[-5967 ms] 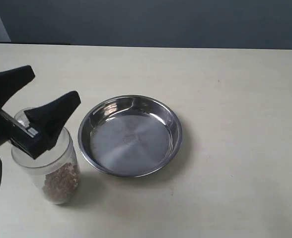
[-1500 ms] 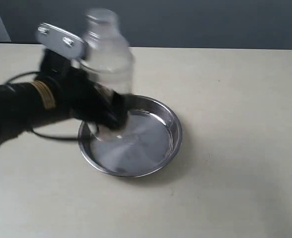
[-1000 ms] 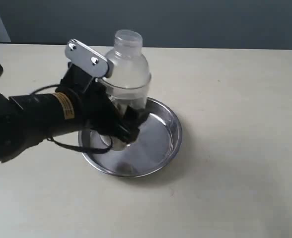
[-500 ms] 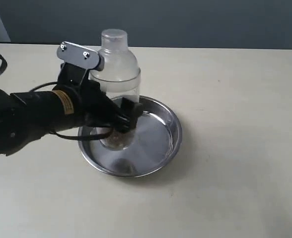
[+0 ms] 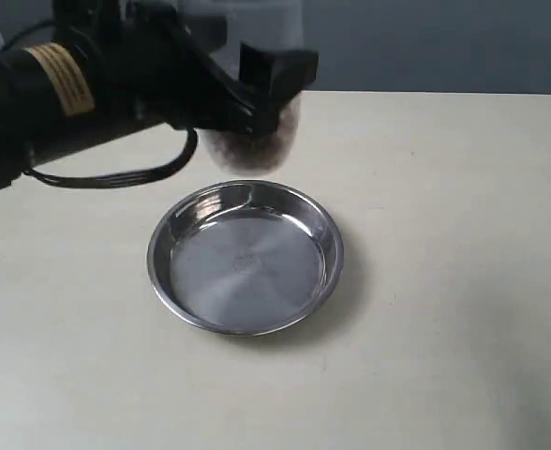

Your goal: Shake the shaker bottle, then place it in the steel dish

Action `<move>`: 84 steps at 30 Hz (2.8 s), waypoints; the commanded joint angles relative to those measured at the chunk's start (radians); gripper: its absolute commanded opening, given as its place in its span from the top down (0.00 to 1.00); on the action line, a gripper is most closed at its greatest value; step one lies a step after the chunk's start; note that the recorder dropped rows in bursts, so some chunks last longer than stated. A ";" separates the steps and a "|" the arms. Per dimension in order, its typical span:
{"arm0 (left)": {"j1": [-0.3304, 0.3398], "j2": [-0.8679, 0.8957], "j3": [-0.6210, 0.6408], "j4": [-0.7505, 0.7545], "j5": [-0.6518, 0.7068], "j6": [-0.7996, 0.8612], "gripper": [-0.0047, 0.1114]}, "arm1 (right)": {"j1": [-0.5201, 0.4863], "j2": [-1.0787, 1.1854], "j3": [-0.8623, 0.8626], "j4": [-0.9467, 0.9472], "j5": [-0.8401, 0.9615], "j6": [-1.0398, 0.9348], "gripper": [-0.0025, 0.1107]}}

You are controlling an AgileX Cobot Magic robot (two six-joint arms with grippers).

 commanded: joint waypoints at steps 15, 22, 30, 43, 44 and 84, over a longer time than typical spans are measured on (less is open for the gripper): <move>-0.024 0.215 0.179 -0.050 -0.196 0.000 0.96 | 0.001 -0.004 0.002 -0.002 -0.011 0.000 0.99; -0.038 0.020 0.089 -0.065 -0.281 0.074 0.96 | 0.001 -0.004 0.002 -0.002 -0.011 0.000 0.99; -0.055 0.136 0.145 -0.097 -0.355 0.090 0.96 | 0.001 -0.004 0.002 -0.002 -0.011 0.000 0.99; -0.059 0.112 0.166 -0.172 -0.182 0.185 0.96 | 0.001 -0.004 0.002 -0.002 -0.011 0.000 0.99; -0.060 0.063 0.137 -0.168 -0.184 0.185 0.96 | 0.001 -0.004 0.002 -0.002 -0.011 0.000 0.99; -0.090 0.073 0.125 -0.131 -0.242 0.183 0.96 | 0.001 -0.004 0.002 -0.002 -0.011 0.000 0.99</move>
